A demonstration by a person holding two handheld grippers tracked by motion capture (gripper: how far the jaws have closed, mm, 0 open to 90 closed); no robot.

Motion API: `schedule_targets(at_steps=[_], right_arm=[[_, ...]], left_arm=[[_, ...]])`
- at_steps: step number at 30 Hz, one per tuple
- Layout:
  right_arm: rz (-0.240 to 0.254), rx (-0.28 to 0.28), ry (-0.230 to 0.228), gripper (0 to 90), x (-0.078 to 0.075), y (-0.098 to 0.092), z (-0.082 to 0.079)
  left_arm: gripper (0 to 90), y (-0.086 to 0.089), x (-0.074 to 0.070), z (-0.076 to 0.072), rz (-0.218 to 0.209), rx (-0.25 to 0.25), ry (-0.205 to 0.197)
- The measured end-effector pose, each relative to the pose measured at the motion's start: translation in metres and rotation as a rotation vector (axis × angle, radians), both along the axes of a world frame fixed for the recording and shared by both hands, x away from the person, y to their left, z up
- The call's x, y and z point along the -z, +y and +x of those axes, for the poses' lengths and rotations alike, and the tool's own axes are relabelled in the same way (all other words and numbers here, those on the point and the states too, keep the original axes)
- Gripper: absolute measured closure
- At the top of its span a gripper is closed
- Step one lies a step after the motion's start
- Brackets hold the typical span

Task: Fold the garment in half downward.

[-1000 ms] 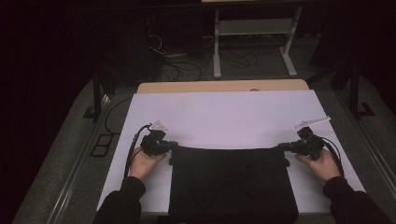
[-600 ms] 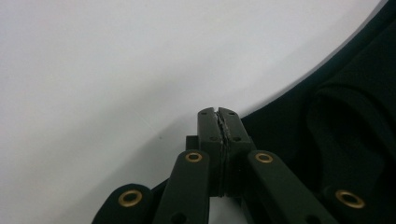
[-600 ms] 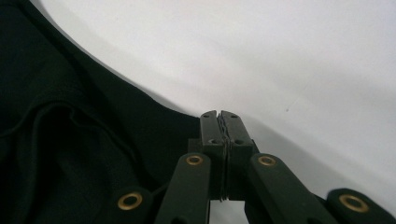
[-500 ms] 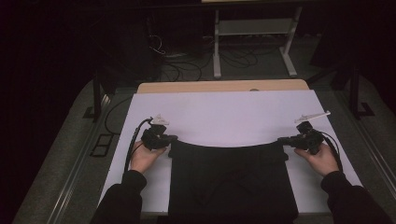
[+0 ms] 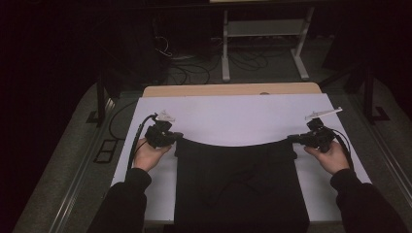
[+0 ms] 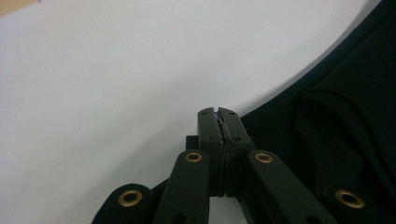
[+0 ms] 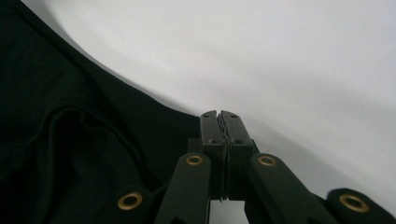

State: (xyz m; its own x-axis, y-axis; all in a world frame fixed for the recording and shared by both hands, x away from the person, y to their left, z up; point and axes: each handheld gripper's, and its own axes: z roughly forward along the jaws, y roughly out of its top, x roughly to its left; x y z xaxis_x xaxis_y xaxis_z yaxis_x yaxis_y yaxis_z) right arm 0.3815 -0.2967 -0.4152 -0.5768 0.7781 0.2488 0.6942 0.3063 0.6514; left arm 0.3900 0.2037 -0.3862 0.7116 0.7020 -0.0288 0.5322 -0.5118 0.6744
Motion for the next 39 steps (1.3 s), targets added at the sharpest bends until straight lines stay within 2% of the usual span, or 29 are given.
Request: schedule_targets(at_steps=[3, 8, 11, 16, 18, 23, 33, 36, 39], right_arm=[[-0.01, 0.004, -0.001, 87.7, -0.002, 0.002, 0.005], [-0.017, 0.012, -0.007, 87.7, -0.01, 0.002, 0.012], [-0.022, 0.015, -0.012, 87.7, -0.016, 0.002, 0.017], [-0.026, 0.026, -0.02, 87.7, -0.024, 0.002, 0.025], [-0.024, 0.038, -0.02, 87.7, -0.026, 0.001, 0.028], [-0.024, 0.071, -0.014, 87.7, -0.03, -0.003, 0.037], [-0.025, 0.112, -0.017, 87.6, -0.041, -0.006, 0.054], [-0.003, 0.124, -0.019, 87.6, -0.043, -0.005, 0.059], [-0.011, 0.128, -0.013, 87.6, -0.042, -0.003, 0.063]], left_arm=[[88.1, 0.0, -0.007, 0.004, -0.009, -0.011, -0.007], [88.1, 0.0, -0.012, 0.013, 0.011, -0.016, -0.007], [88.1, 0.001, -0.015, 0.019, -0.005, -0.021, 0.001], [88.1, 0.002, -0.024, 0.028, -0.021, -0.029, -0.012], [88.0, 0.001, -0.026, 0.032, -0.015, -0.03, -0.017], [88.0, 0.0, -0.026, 0.042, -0.041, -0.04, -0.02], [88.0, -0.003, -0.032, 0.059, -0.028, -0.055, -0.033], [88.0, -0.005, -0.028, 0.067, -0.022, -0.062, -0.028], [88.0, -0.006, -0.025, 0.073, -0.025, -0.069, -0.019]])
